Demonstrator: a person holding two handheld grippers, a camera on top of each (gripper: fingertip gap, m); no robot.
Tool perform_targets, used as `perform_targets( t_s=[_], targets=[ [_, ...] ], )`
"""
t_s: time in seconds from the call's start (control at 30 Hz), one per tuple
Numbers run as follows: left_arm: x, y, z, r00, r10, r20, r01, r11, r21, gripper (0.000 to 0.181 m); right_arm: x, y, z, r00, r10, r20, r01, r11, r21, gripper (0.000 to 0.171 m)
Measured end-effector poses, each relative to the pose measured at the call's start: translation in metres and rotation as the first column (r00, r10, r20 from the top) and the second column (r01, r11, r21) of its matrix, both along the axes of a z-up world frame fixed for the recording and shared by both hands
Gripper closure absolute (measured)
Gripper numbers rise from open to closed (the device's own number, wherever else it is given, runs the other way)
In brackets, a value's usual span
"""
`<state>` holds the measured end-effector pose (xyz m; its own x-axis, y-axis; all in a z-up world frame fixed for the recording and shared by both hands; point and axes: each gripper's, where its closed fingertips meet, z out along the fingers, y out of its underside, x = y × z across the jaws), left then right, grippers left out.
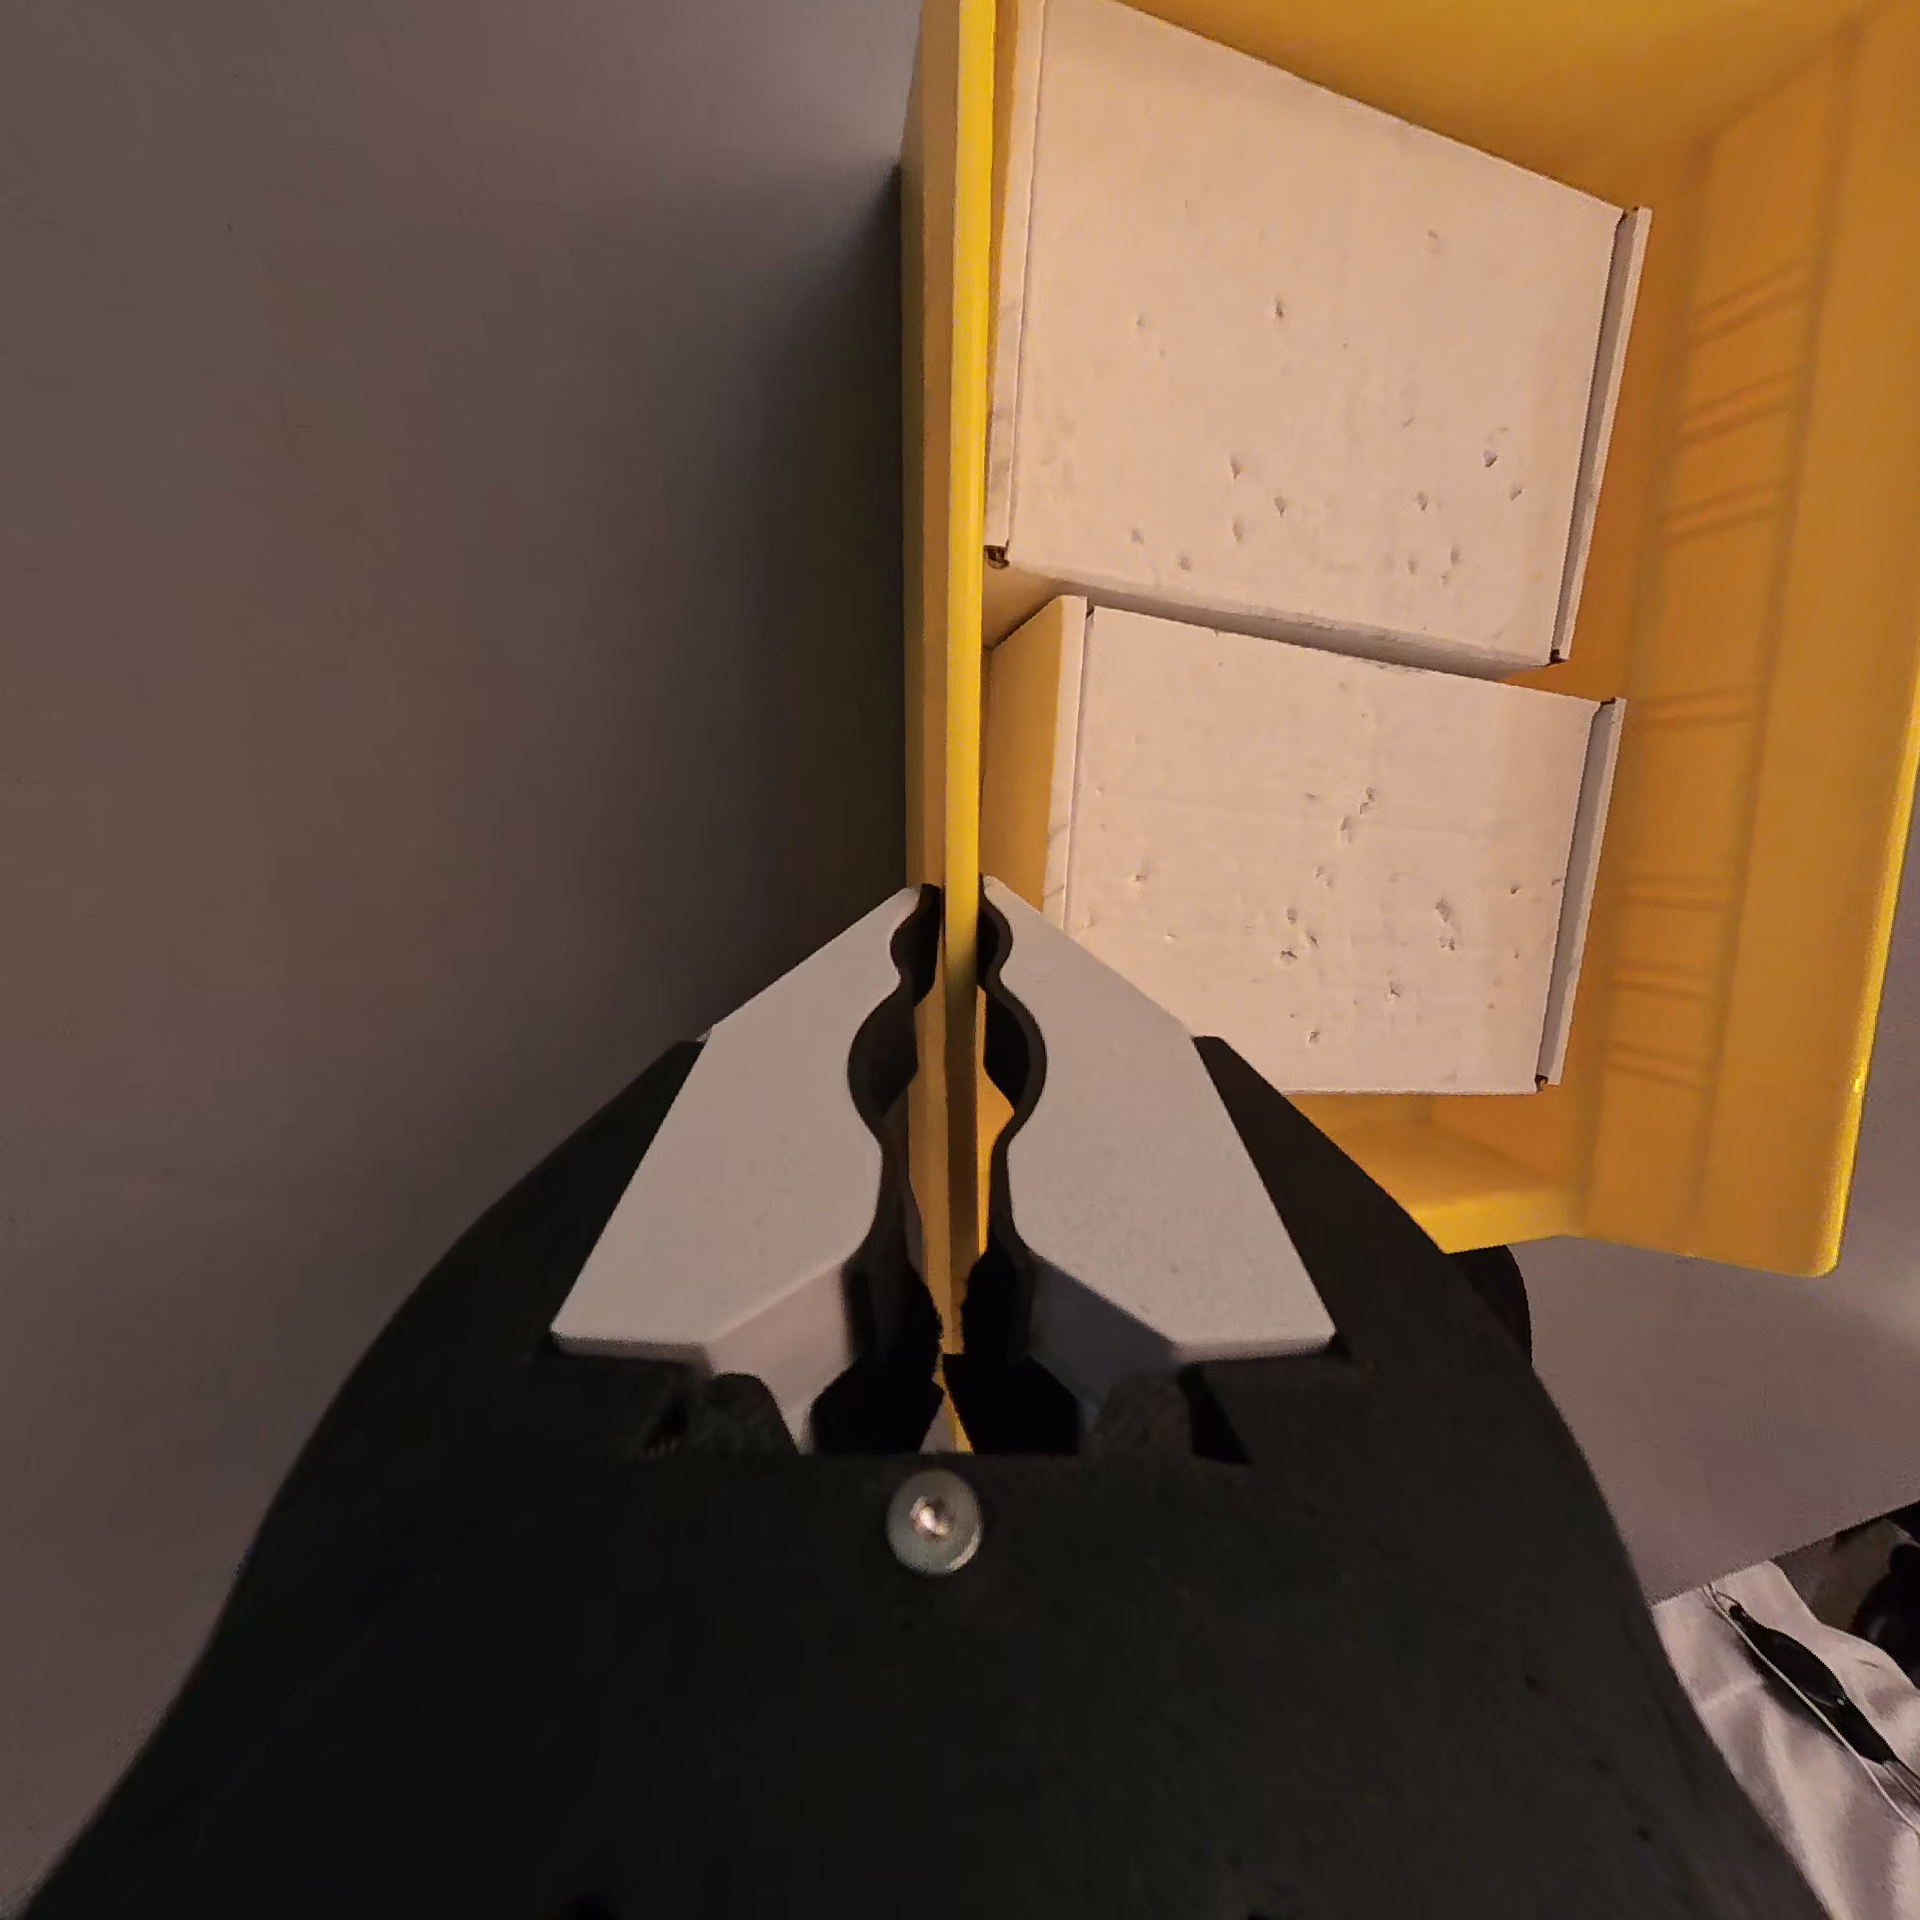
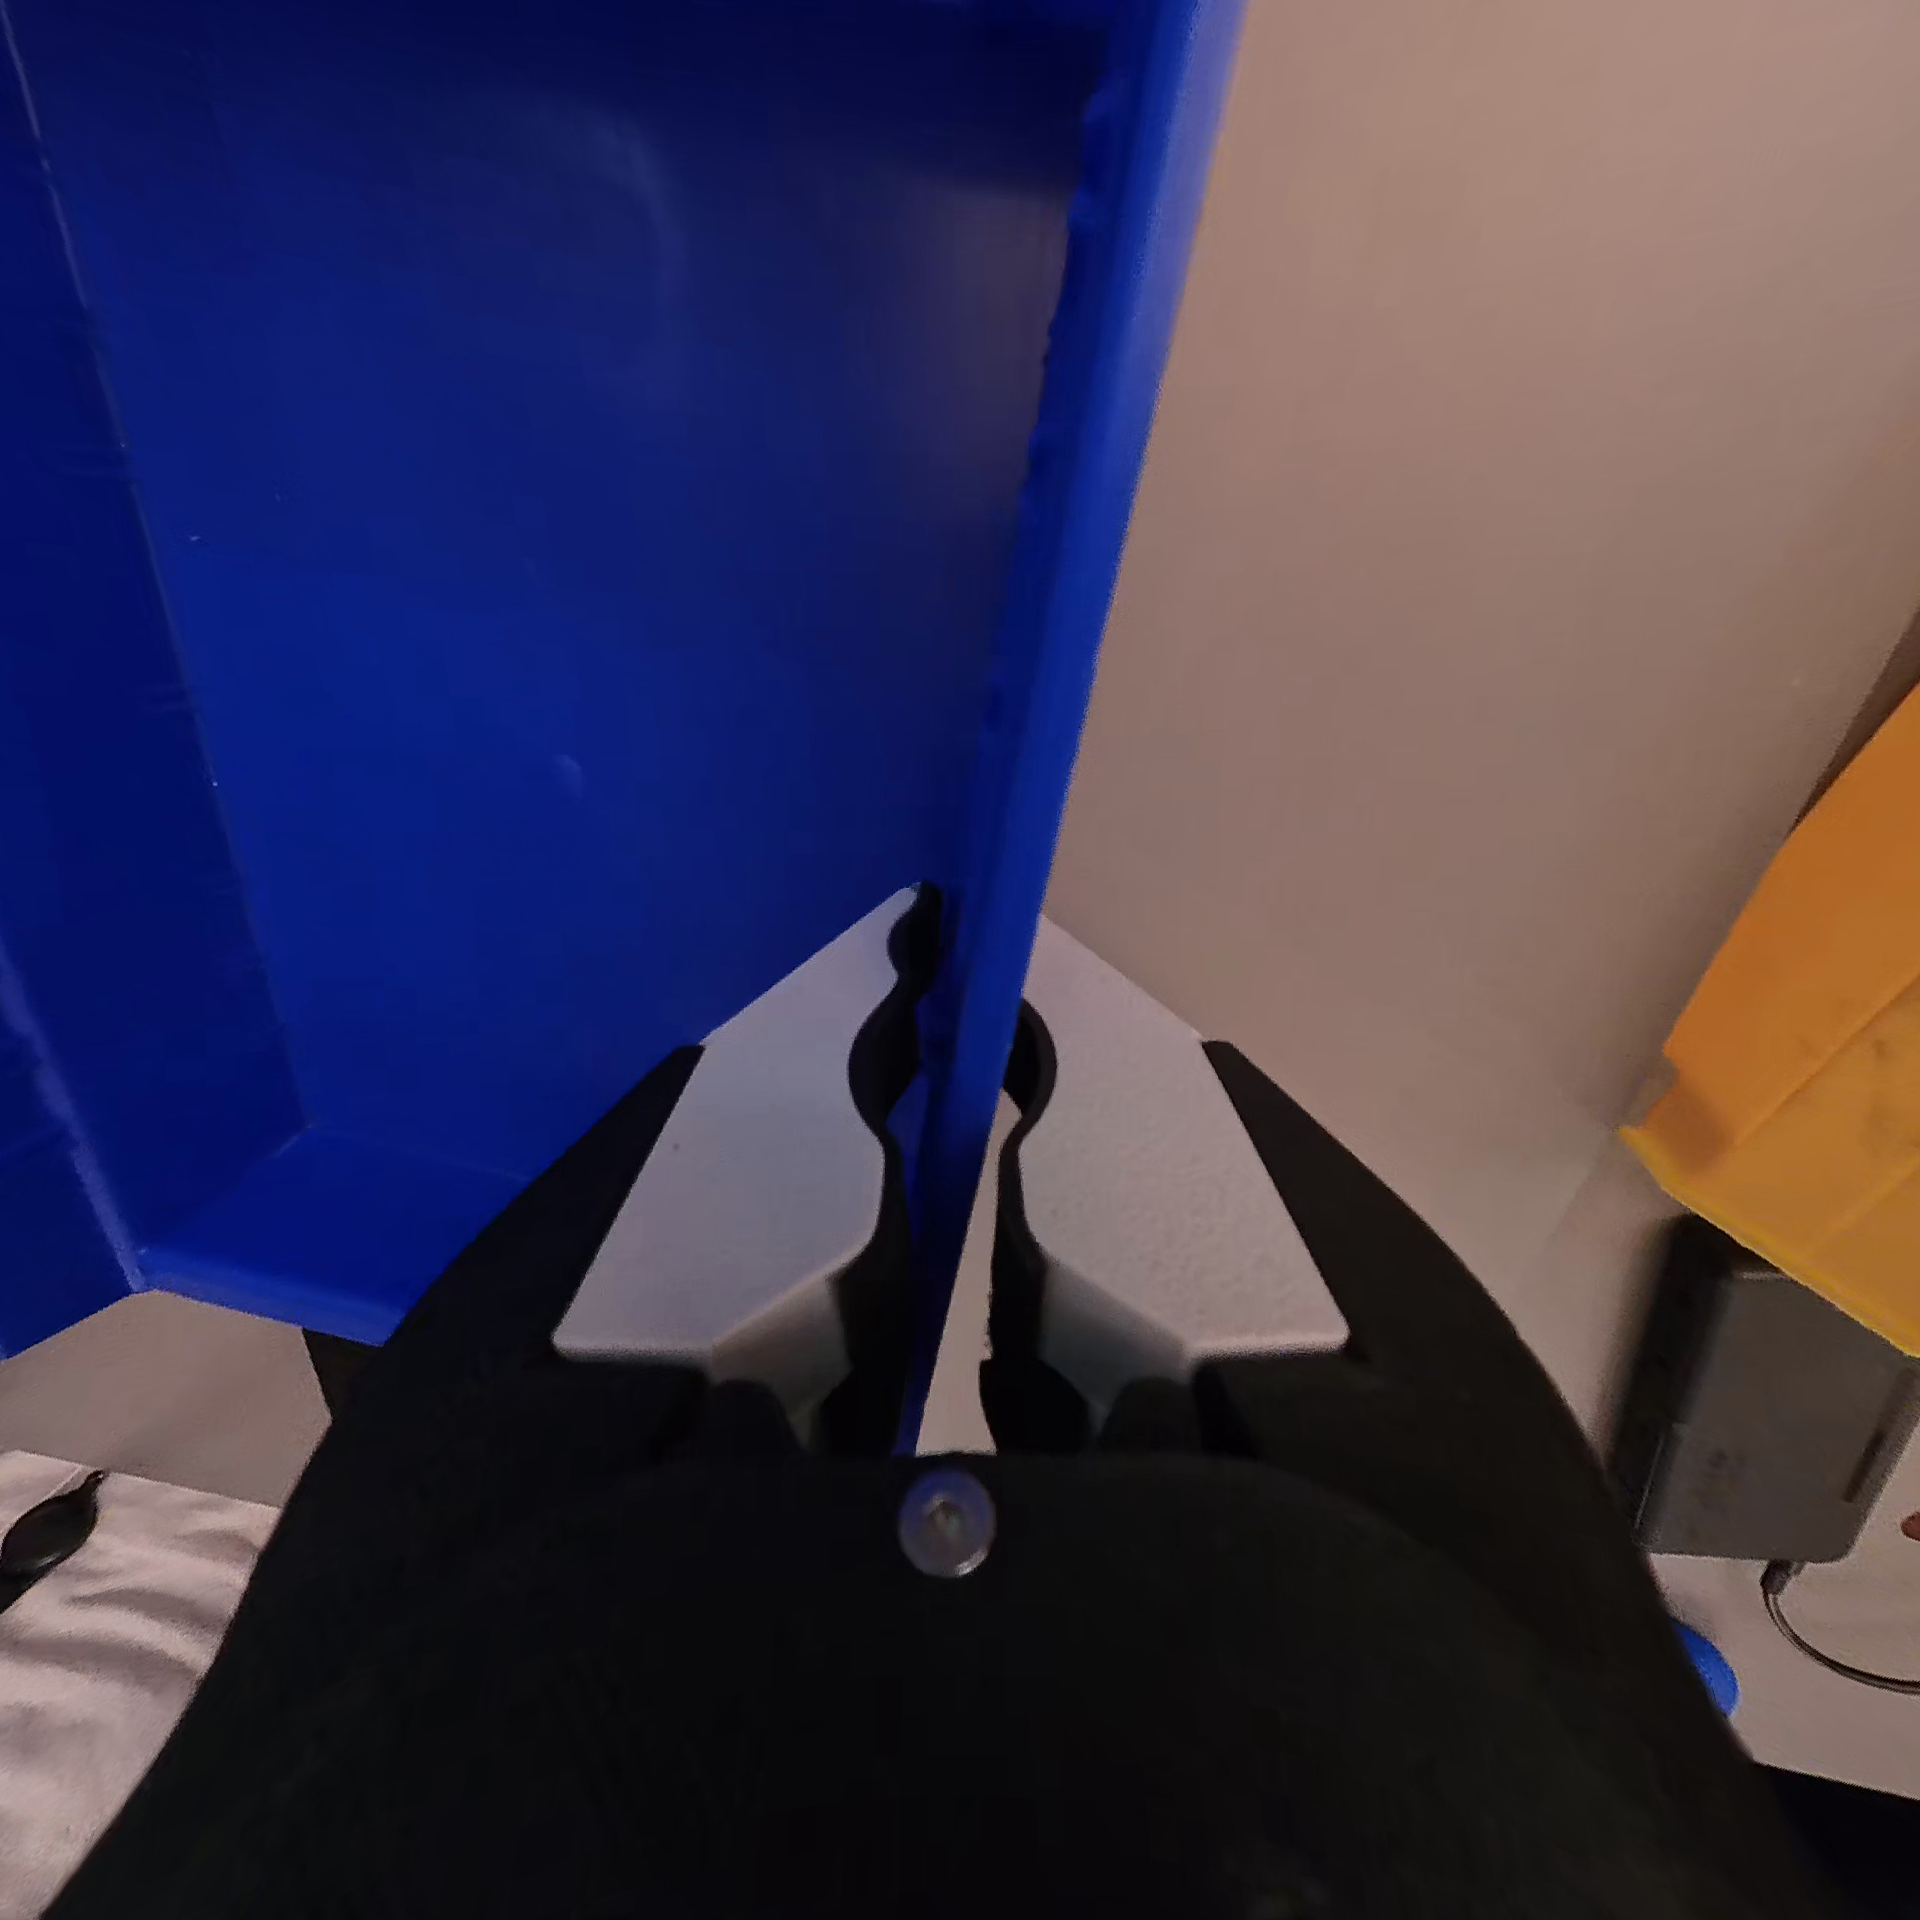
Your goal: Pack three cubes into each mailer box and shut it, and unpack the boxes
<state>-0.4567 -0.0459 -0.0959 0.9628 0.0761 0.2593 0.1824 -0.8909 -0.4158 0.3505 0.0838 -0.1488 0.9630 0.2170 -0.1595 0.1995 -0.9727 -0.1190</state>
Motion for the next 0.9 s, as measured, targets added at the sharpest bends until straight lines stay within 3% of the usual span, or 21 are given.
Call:
perform_targets(
  t_s=[0.53, 0.67, 0.73, 0.8, 0.87, 0.9],
  targets=[
    [-0.007, -0.009, 0.0, 0.999, 0.026, 0.025, -0.026, 1.0, -0.013, 0.176, 0.007, 0.003, -0.002, 0.997, 0.06, 0.058, -0.062, 0.997, 0.036, 0.164],
    [-0.008, -0.005, 0.006, 1.0, -0.008, 0.02, 0.008, 1.0, 0.019, 0.176, 0.019, 0.013, 0.007, 0.99, 0.037, 0.137, -0.053, 0.992, 0.118, 0.136],
    [-0.014, 0.0, 0.029, 0.998, -0.017, 0.058, 0.008, 0.99, 0.143, 0.171, 0.023, 0.021, 0.027, 0.984, 0.031, 0.174, -0.066, 0.978, 0.2, 0.122],
    [-0.02, 0.003, 0.077, 0.995, -0.059, 0.079, 0.028, 0.937, 0.349, 0.147, 0.027, 0.032, 0.06, 0.975, 0.028, 0.22, -0.103, 0.936, 0.336, 0.115],
    [0.002, -0.005, 0.133, 0.971, -0.235, 0.043, 0.172, 0.813, 0.557, 0.144, 0.027, 0.042, 0.106, 0.967, 0.004, 0.254, -0.136, 0.851, 0.506, 0.105],
    [0.023, -0.015, 0.15, 0.937, -0.35, -0.014, 0.285, 0.739, 0.61, 0.128, 0.02, 0.046, 0.132, 0.97, 0.0, 0.241, -0.148, 0.789, 0.596, 0.101]
  ],
)
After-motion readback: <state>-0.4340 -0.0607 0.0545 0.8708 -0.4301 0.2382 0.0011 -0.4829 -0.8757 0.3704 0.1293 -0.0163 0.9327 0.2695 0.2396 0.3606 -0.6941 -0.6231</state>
